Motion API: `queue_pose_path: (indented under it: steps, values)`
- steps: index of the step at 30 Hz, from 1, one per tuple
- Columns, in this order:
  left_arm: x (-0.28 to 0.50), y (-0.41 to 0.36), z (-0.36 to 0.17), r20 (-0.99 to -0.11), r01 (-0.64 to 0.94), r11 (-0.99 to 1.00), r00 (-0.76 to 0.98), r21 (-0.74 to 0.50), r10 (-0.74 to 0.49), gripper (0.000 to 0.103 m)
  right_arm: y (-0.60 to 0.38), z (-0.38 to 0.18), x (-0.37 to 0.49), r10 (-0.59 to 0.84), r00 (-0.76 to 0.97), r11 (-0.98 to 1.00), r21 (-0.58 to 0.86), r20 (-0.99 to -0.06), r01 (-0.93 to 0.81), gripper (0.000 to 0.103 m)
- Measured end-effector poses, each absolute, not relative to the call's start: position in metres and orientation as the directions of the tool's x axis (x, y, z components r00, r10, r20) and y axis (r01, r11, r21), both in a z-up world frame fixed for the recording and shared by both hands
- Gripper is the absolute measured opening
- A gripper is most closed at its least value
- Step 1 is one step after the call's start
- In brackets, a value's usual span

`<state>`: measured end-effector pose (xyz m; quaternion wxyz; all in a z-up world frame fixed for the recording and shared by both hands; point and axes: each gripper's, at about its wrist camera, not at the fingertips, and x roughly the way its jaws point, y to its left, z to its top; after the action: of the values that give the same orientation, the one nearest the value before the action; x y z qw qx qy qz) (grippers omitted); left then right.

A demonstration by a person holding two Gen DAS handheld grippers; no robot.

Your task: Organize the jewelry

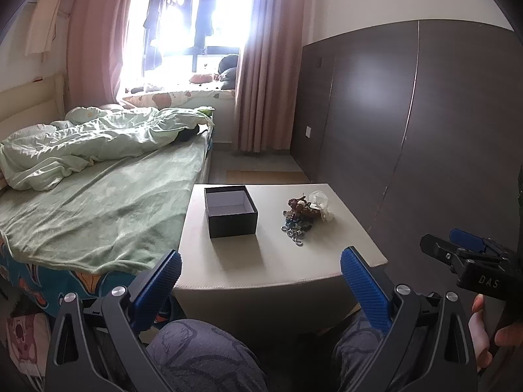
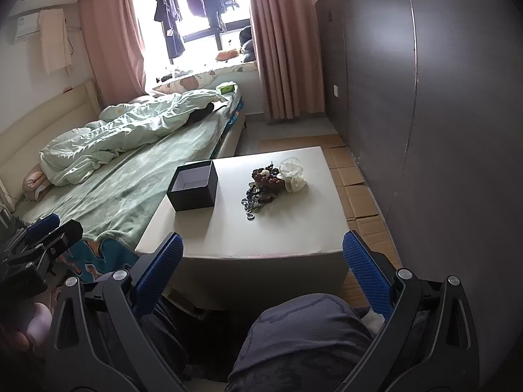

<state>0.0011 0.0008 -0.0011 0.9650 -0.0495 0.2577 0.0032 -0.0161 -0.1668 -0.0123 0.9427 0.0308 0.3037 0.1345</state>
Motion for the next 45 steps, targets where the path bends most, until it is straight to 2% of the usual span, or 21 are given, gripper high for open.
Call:
queue_pose_path:
  steps: [45]
  values:
    - [-0.014, -0.01, 0.009, -0.475, -0.023, 0.995, 0.88, -0.094, -0.024, 0.095, -0.175, -0.004, -0.033, 0.26, 0.795, 0.966, 0.143, -0.548, -0.217, 0.098]
